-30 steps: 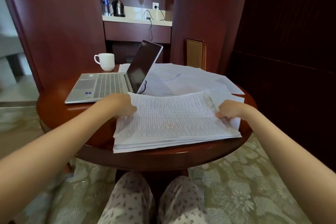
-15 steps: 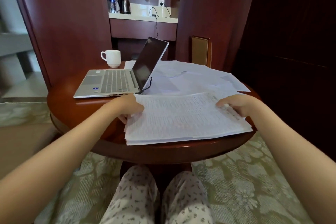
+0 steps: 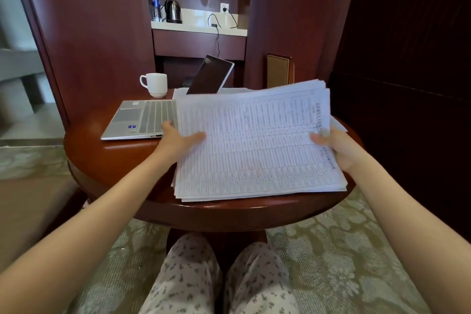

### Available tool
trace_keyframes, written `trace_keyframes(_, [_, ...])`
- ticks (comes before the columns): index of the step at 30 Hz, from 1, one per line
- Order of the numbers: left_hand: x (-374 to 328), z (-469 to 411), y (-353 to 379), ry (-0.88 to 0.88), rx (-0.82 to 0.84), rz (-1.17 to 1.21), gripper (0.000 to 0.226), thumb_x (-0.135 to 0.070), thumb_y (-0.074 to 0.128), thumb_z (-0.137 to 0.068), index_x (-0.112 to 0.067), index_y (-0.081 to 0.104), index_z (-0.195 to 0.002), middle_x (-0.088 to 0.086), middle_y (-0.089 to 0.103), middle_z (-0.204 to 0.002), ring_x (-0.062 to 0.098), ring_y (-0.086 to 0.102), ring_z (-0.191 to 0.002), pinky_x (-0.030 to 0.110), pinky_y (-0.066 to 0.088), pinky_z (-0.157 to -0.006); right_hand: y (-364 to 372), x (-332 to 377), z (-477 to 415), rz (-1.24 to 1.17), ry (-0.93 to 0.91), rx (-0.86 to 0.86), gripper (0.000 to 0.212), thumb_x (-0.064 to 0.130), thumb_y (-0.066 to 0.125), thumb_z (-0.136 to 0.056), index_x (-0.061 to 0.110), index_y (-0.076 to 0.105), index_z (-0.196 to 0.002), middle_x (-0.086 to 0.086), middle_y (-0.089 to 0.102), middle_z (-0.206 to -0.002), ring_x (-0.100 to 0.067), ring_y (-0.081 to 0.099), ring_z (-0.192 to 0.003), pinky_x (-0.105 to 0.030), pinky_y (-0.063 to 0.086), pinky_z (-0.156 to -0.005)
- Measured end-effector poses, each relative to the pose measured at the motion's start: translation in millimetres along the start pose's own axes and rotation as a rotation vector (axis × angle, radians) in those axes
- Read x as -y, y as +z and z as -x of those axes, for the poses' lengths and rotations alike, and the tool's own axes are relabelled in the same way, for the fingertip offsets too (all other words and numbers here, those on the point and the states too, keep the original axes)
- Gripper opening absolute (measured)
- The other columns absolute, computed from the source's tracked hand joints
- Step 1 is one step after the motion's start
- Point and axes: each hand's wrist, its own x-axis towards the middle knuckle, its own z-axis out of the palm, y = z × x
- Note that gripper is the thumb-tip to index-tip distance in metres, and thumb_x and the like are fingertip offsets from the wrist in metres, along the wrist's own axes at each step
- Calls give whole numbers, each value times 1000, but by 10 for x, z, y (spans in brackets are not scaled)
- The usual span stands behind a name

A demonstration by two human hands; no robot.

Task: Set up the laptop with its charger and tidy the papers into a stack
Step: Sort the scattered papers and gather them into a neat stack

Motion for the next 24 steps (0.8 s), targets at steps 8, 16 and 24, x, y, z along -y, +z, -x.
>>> trace_keyframes(8, [-494, 68, -186, 391, -52, 324, 39, -23, 62, -87, -17, 47, -123, -5, 57, -113, 14, 56, -105, 33, 48, -87, 228, 346, 2, 53, -356, -291, 31, -1, 52, -91, 19, 54, -114, 7, 65, -104, -3, 69, -84, -21, 57, -65])
trace_keyframes(16, [-391, -83, -325, 427, -29, 450, 39, -26, 68, -79, -18, 52, -113, -4, 63, -109, 17, 62, -102, 38, 52, -87, 272, 254, -14, 3, -284, -181, 69, 45, 85, -49, 23, 61, -110, 4, 70, -109, -16, 67, -102, -40, 52, -91])
trace_keyframes(24, [-528, -220, -200, 439, -16, 400, 30, -17, 71, -76, -22, 55, -100, -14, 60, -95, 10, 59, -94, 33, 48, -87, 372, 381, -122, 20, -329, -171, 35, 14, 71, -72, 24, 62, -105, 4, 69, -108, -15, 65, -103, -39, 47, -97])
